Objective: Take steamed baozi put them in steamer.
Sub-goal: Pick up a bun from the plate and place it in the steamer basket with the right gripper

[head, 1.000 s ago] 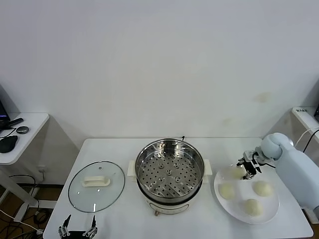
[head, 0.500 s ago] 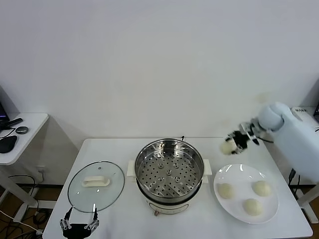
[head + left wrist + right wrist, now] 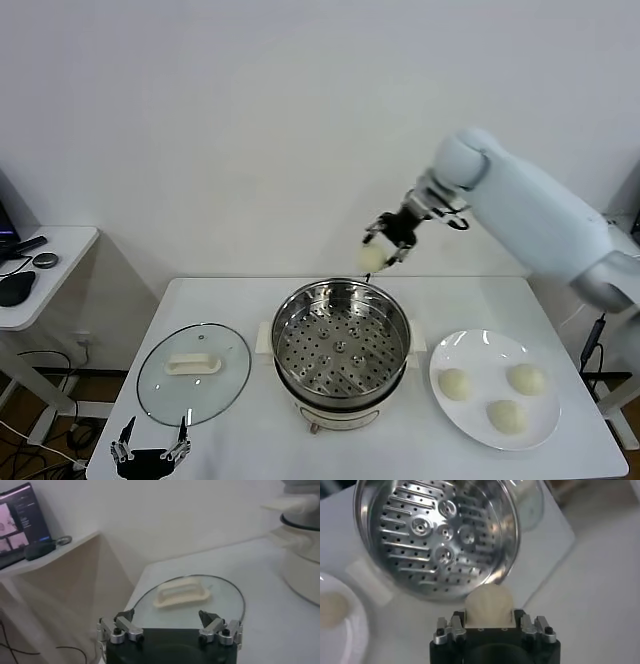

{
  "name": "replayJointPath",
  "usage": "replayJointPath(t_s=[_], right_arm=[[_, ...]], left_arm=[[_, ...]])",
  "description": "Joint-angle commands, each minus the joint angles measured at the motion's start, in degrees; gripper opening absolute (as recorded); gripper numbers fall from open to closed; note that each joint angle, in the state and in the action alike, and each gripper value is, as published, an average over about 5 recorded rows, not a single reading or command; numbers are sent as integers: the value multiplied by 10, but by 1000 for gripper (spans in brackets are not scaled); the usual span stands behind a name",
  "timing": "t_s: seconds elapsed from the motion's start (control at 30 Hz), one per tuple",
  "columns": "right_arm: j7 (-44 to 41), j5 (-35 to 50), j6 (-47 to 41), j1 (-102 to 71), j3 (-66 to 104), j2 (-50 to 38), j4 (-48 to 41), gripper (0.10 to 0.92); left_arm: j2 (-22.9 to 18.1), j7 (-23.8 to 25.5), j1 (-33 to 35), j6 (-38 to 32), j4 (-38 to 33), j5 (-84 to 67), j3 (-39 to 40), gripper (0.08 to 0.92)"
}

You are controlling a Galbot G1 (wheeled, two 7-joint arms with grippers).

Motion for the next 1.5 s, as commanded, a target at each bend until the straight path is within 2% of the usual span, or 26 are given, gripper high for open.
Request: replayJointPath(t_s=[0.03, 0.6, 1.13, 1.5], right_arm=[[7, -82, 147, 43, -75, 86, 12, 574], [20, -213, 179, -20, -74, 95, 28, 577], [21, -185, 174, -53, -71, 100, 18, 577], [50, -214, 162, -70, -66, 103, 9, 579]], left_arm=[[-1, -1, -5, 0, 3, -3, -4, 823], [-6, 1, -11, 3, 7, -10, -8, 823], [-7, 0, -13, 3, 13, -10, -8, 823], [-8, 1, -16, 3, 15, -10, -7, 823]])
